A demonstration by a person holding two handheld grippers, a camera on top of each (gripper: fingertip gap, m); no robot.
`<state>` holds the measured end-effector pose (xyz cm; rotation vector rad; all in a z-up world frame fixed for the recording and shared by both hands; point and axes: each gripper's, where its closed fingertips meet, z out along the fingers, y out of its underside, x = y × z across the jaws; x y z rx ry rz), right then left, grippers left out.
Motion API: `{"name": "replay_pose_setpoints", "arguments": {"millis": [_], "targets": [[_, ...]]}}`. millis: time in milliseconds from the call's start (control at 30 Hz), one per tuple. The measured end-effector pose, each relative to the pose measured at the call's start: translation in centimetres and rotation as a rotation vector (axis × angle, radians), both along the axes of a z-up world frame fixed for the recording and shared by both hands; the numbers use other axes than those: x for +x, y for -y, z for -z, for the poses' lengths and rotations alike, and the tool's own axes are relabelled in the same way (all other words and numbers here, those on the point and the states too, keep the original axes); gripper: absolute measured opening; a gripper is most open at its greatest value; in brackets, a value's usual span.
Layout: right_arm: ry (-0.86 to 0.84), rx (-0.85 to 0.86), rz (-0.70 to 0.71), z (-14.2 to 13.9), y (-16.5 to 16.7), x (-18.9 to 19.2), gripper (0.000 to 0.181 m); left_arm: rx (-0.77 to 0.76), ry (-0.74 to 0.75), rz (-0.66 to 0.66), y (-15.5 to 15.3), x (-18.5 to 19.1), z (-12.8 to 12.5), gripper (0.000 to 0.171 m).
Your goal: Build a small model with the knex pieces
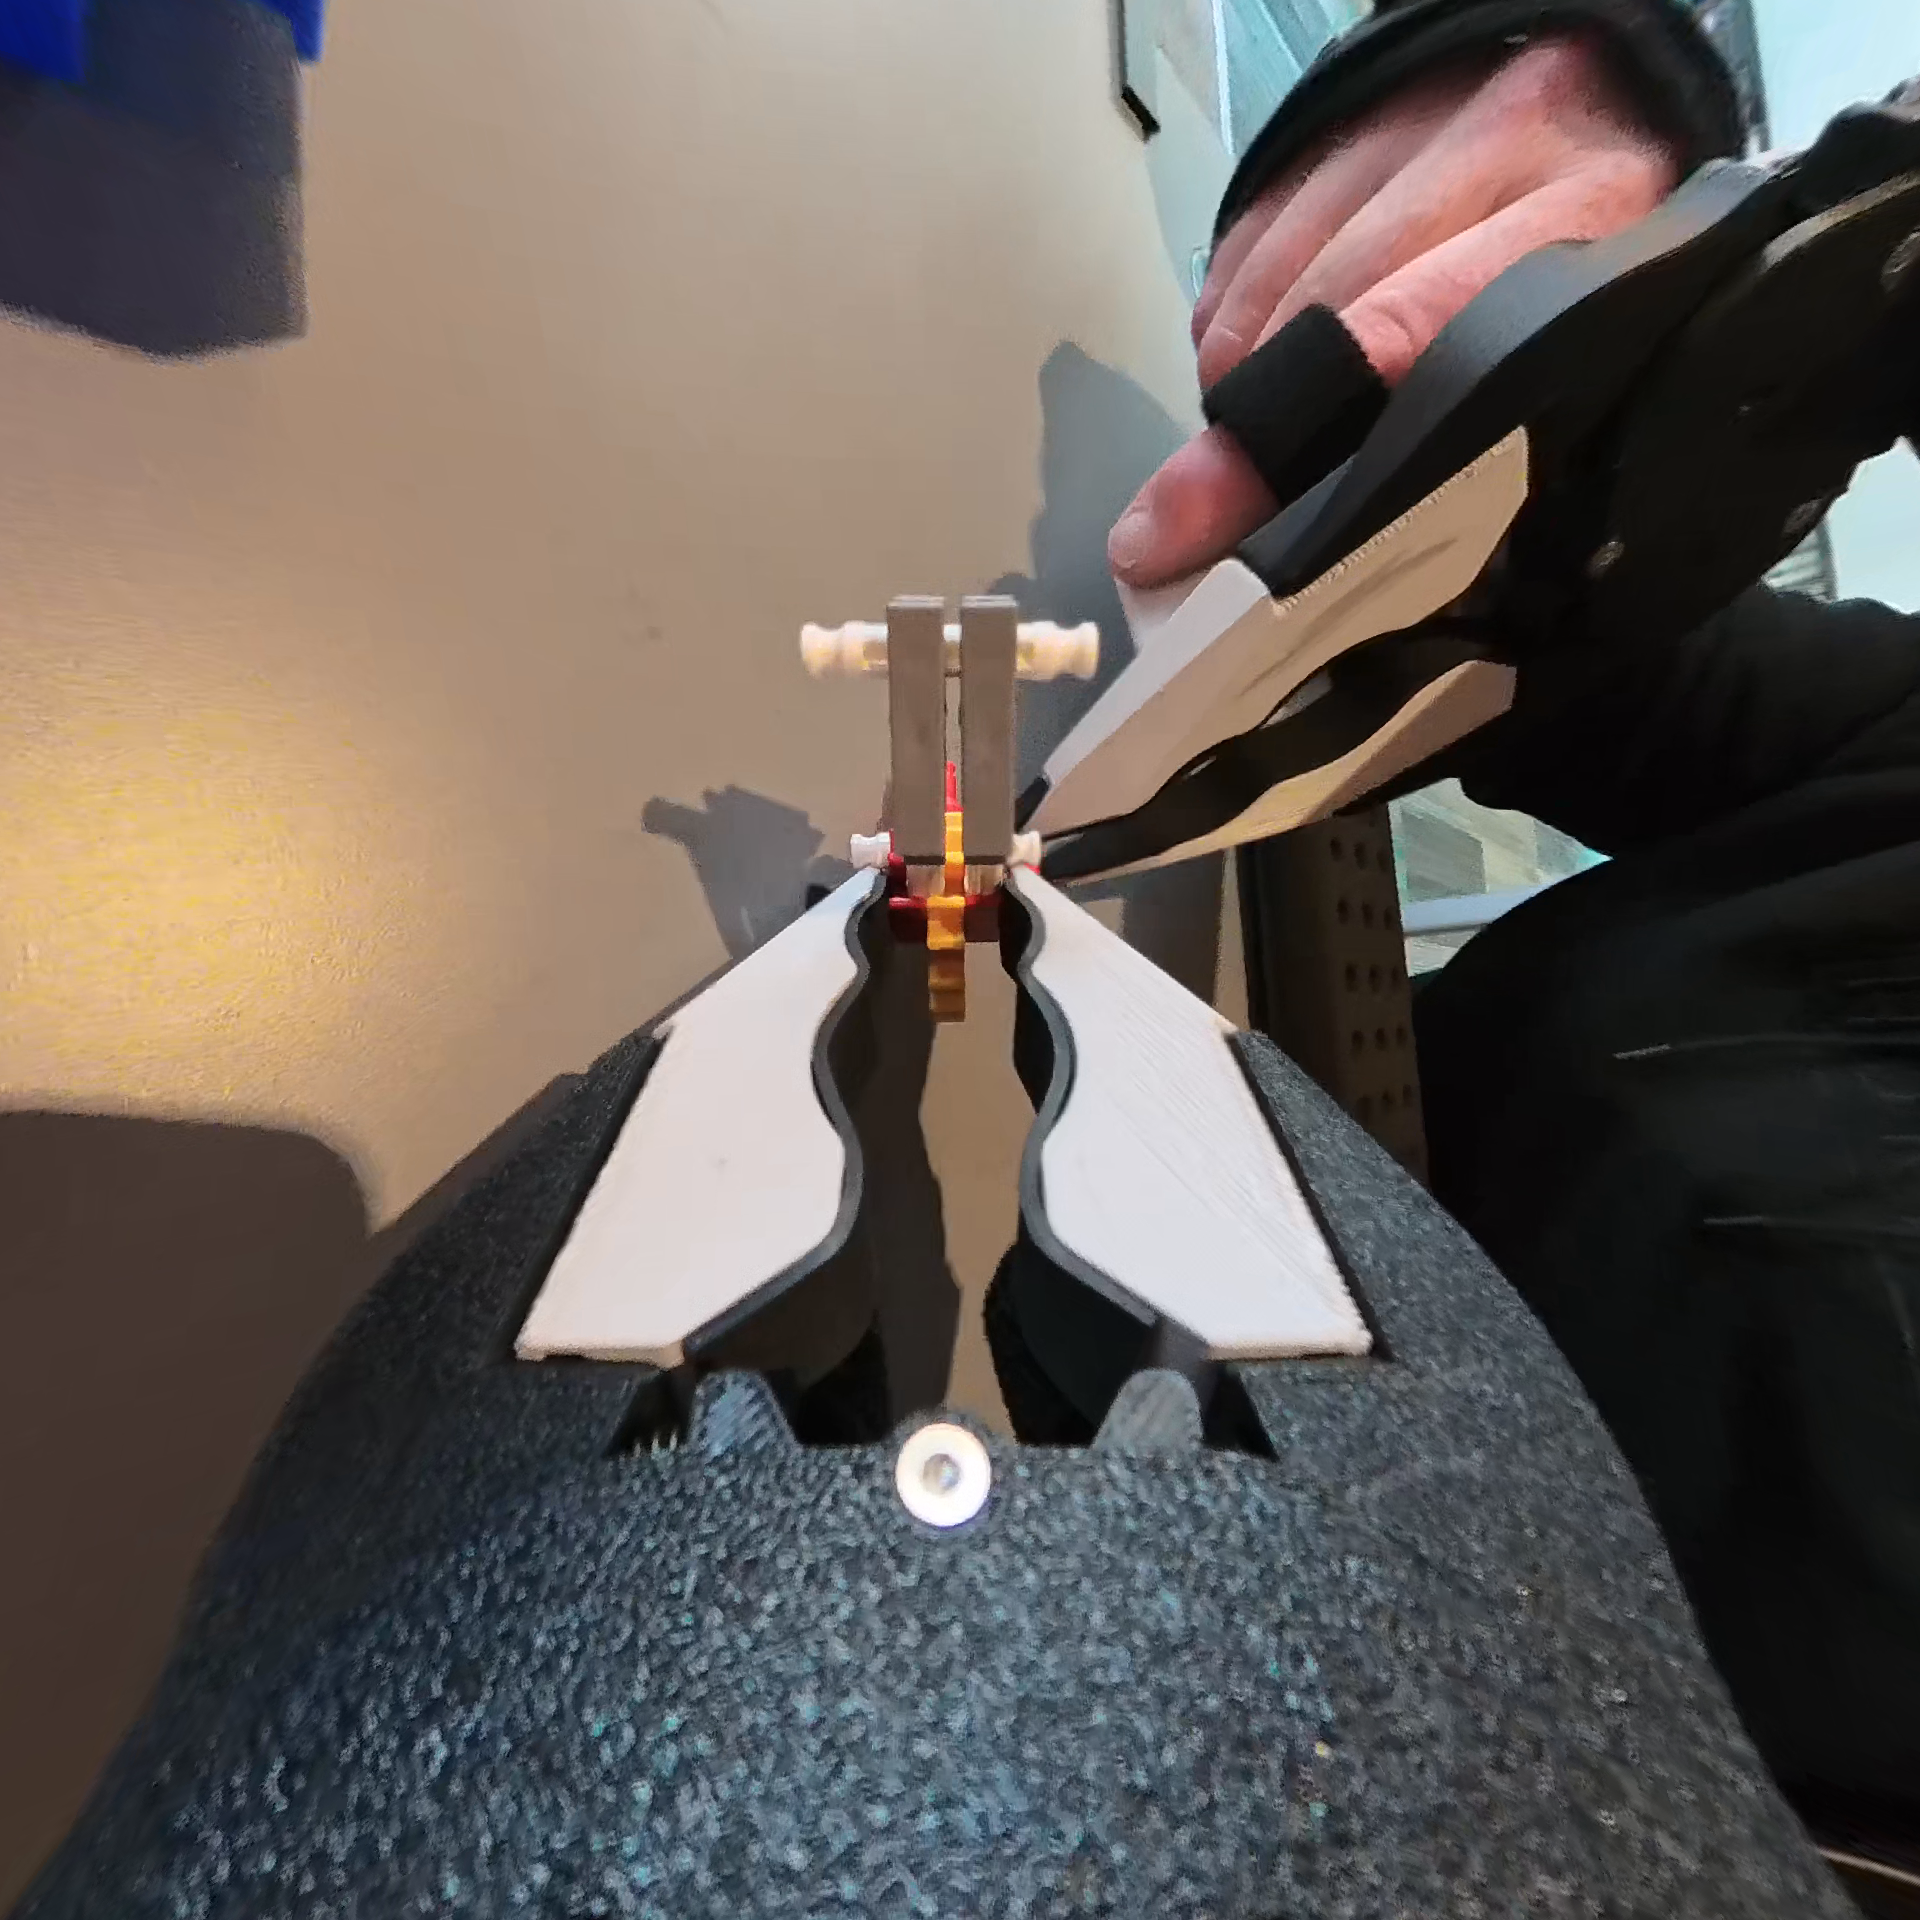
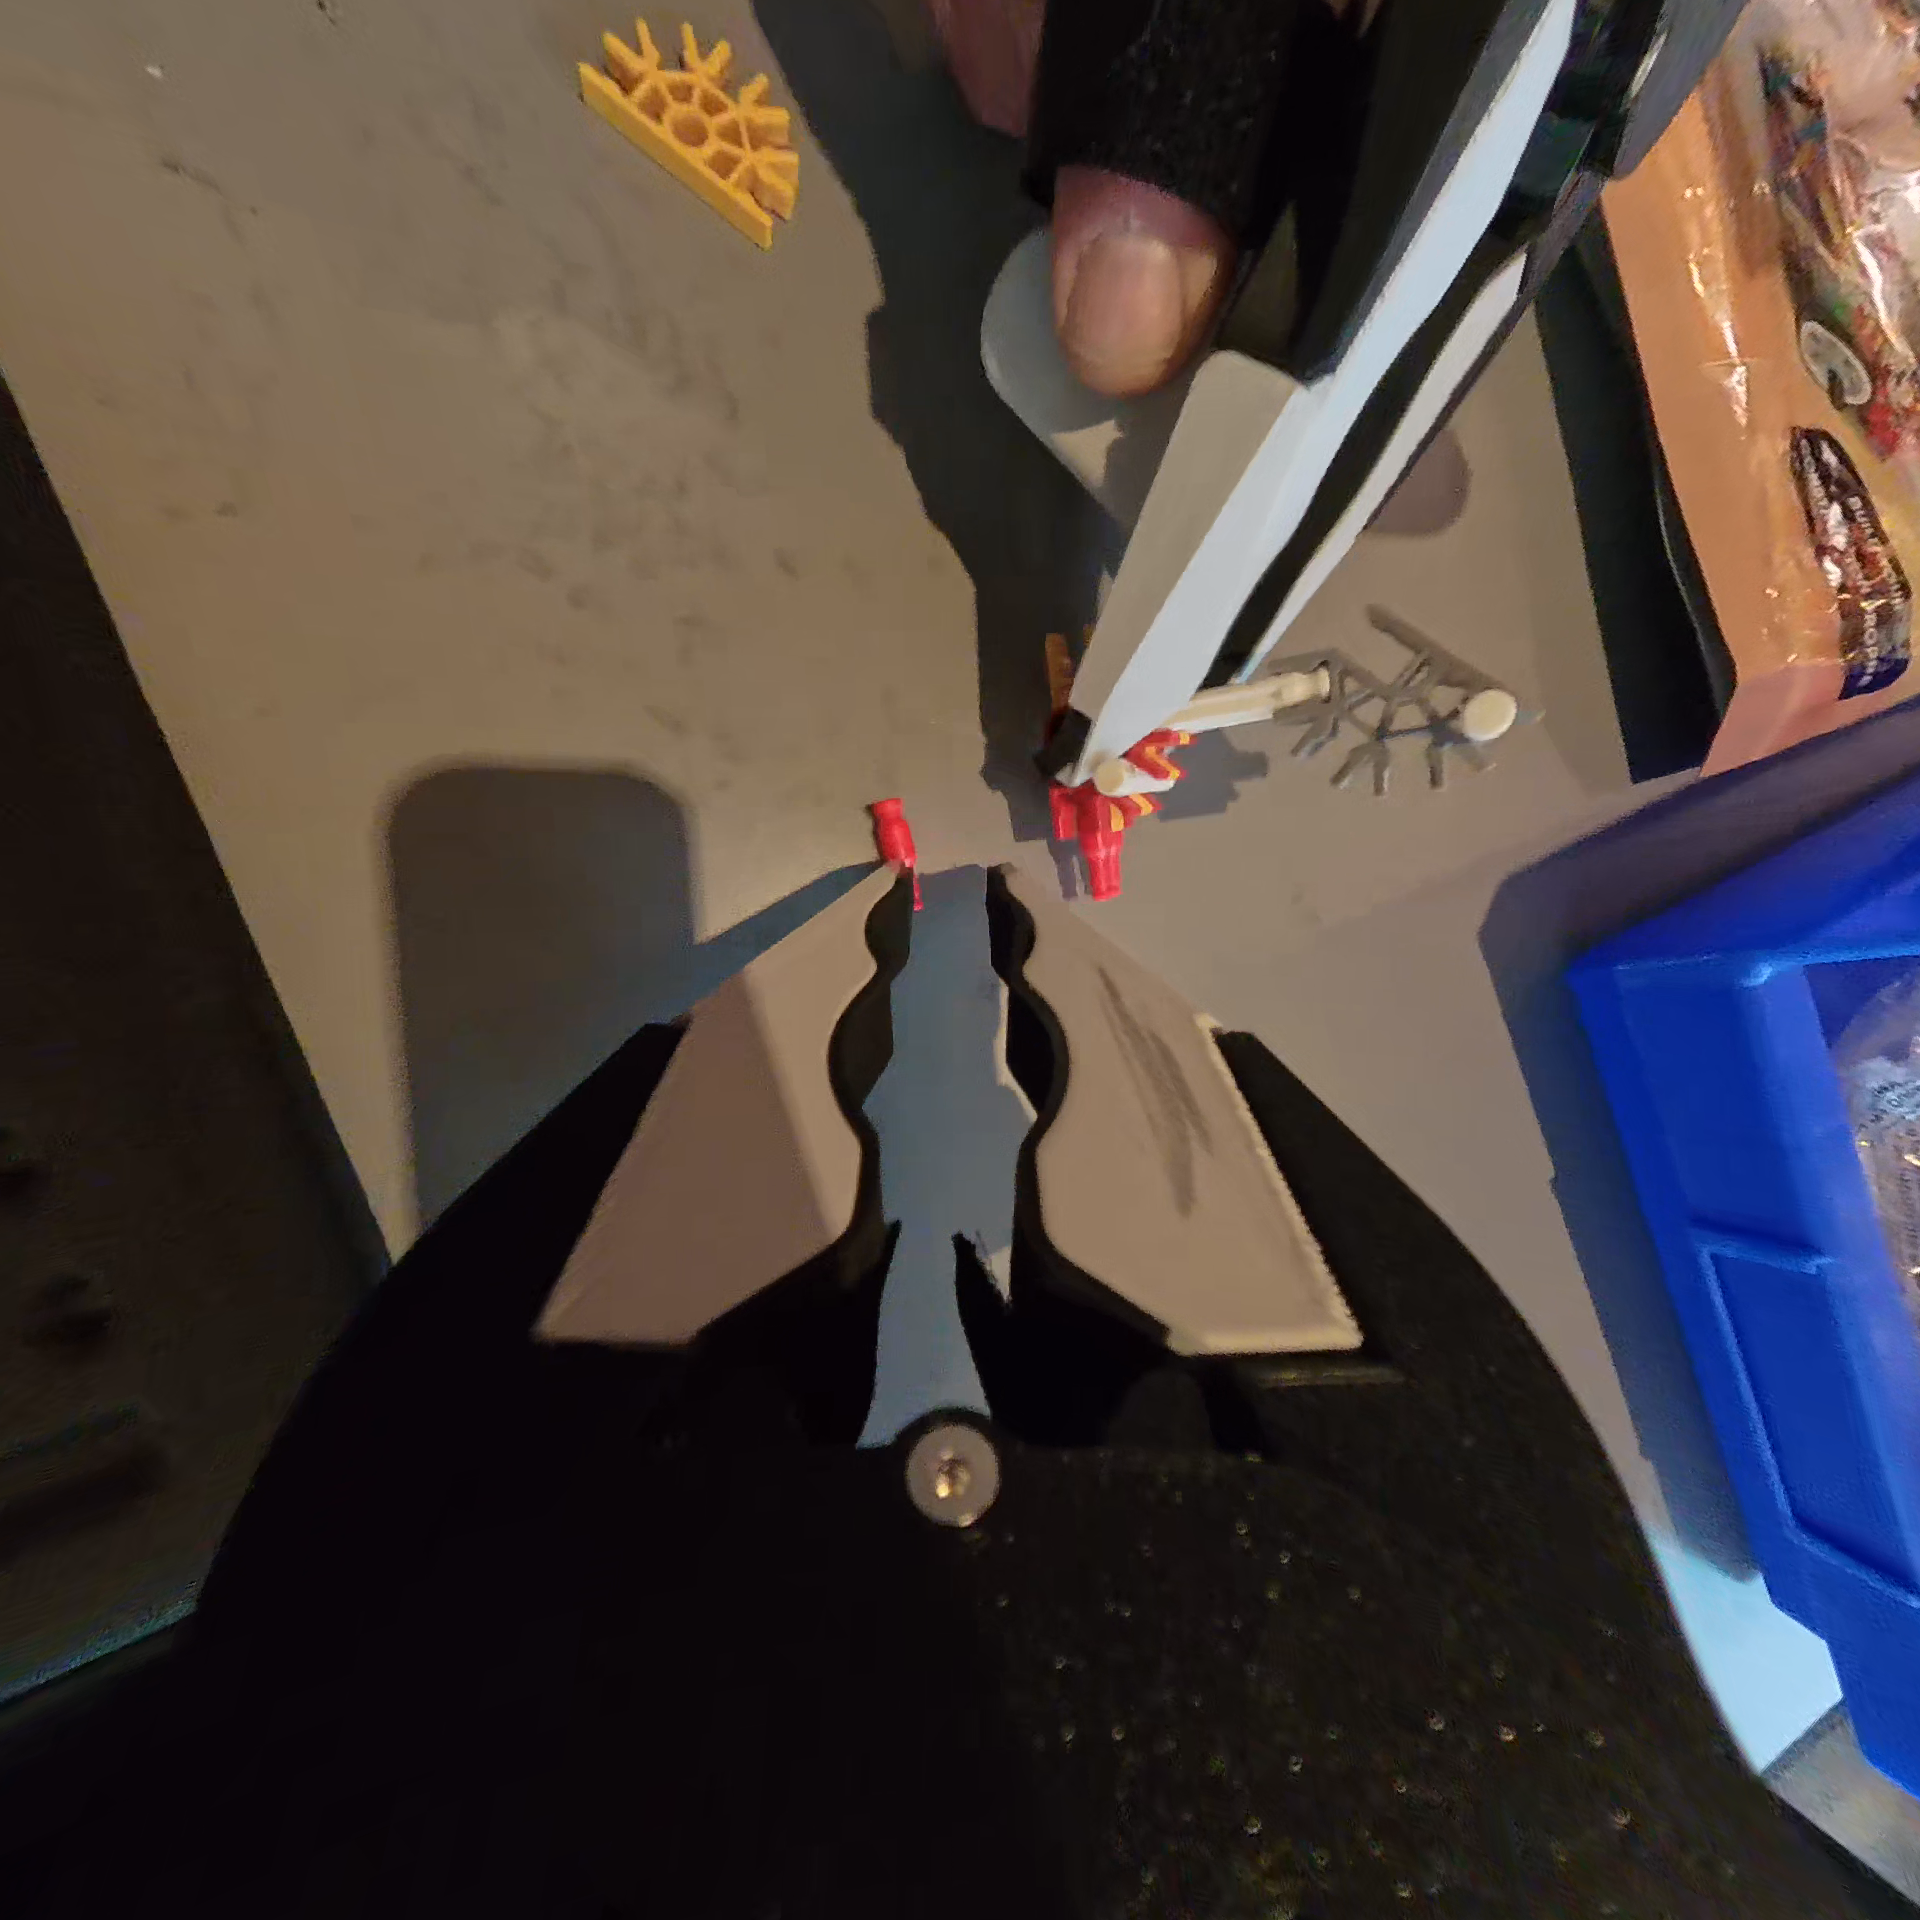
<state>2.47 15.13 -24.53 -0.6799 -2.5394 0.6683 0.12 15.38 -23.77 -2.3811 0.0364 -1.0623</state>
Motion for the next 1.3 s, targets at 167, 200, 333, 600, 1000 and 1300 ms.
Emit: {"name": "replay_pose_setpoints", "arguments": {"millis": [167,200,333,600,1000,1300], "targets": [[0.031,-0.059,-0.021,-0.4,0.4,0.3,0.014,-0.024,0.074,-0.005,0.2,-0.1,0.1,0.017],[0.032,-0.066,-0.034,-0.6,0.7,0.4,0.015,-0.028,0.092,-0.006,0.2,-0.1,0.1,0.017],[0.038,0.01,-0.079,0.3,1.0,0.1,0.013,-0.052,0.133,0.005,0.1,-0.1,0.1,0.017],[-0.011,-0.018,-0.051,-0.9,0.7,-0.6,0.004,-0.056,0.147,0.012,0.1,-0.1,0.1,0.017],[-0.016,0.055,0.059,-1.2,-0.7,-2.2,0.004,-0.053,0.141,0.011,0.1,-0.1,0.1,0.017],[0.045,0.085,0.055,-1.0,-0.8,-2.1,0.004,-0.049,0.13,0.013,0.1,-0.1,0.2,0.017]]}}
